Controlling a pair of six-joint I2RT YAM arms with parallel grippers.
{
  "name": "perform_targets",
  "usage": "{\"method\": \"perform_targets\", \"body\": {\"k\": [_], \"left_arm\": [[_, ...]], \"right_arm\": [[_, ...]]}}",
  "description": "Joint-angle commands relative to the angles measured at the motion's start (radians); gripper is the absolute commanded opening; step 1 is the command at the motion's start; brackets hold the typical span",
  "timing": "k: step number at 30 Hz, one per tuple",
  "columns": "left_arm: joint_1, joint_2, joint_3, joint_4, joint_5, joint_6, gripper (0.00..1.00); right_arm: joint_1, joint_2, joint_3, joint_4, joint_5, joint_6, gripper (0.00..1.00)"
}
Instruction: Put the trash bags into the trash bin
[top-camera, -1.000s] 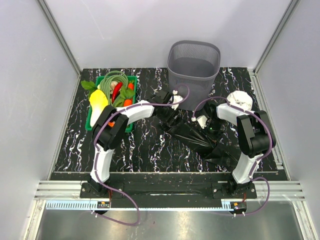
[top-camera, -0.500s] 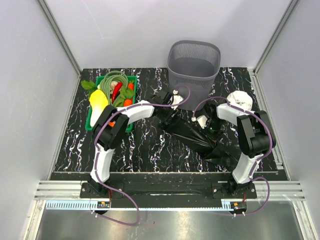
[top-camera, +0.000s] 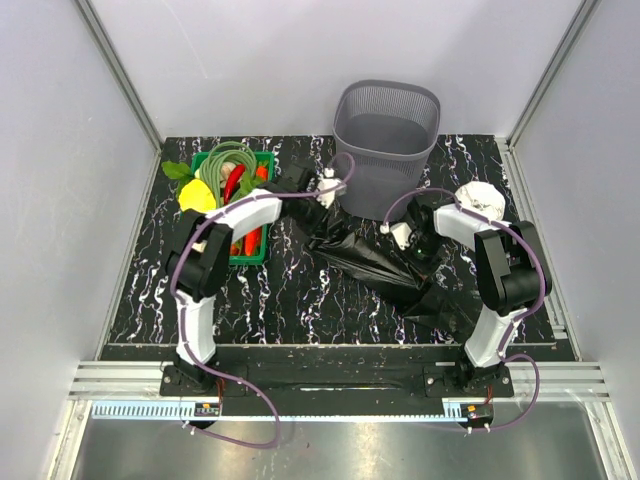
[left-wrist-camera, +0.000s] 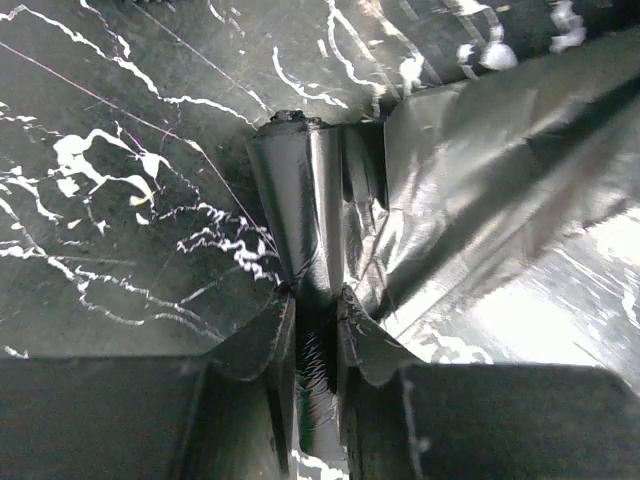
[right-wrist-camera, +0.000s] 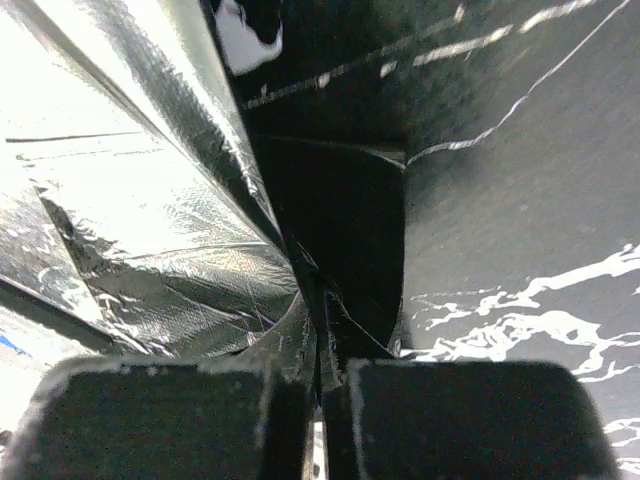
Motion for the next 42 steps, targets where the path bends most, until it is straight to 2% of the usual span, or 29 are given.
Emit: {"method": "perform_targets", "body": {"k": [1,7,14,22,29,33,34,37,39,42], "left_arm": [[0.071,-0.134,0.063,-0.081,0.301,0.097,0.00],[0.115,-0.185,0.145,-0.211,0.518,0.185,0.00],[0.142,-0.220,0.218,-0.342,0.674,0.261,0.01],[0.145,-0.243,0.288,-0.489,0.765,0.370,0.02],[0.152,-0.254,0.345,-0.554,0.843,0.386,0.02],[0.152,-0.263,0.363,-0.555,0.829,0.367,0.02],[0.155,-0.264,0.374,-0.555,0.822,0.360,0.02],[0.163,-0.263,0.411,-0.545,0.796,0.326,0.00],[0.172,-0.266,0.443,-0.540,0.777,0.292,0.00],[0.188,-0.268,0.503,-0.537,0.693,0.248,0.00]], "right_arm": [[-0.005,-0.053,0.057,0.073,-0.064,0.013,0.00],[-0.003,-0.061,0.062,0.111,-0.074,0.023,0.00],[-0.003,-0.061,0.062,0.142,-0.084,0.035,0.00],[-0.005,-0.136,0.036,0.185,-0.138,0.052,0.00],[-0.005,-0.157,0.016,0.187,-0.169,0.059,0.00],[-0.003,-0.160,0.016,0.179,-0.203,0.049,0.01],[-0.005,-0.162,0.018,0.179,-0.207,0.050,0.05],[-0.005,-0.164,0.033,0.184,-0.207,0.059,0.25],[-0.005,-0.174,0.041,0.188,-0.196,0.066,0.34],[-0.005,-0.190,0.051,0.194,-0.178,0.081,0.41]]}}
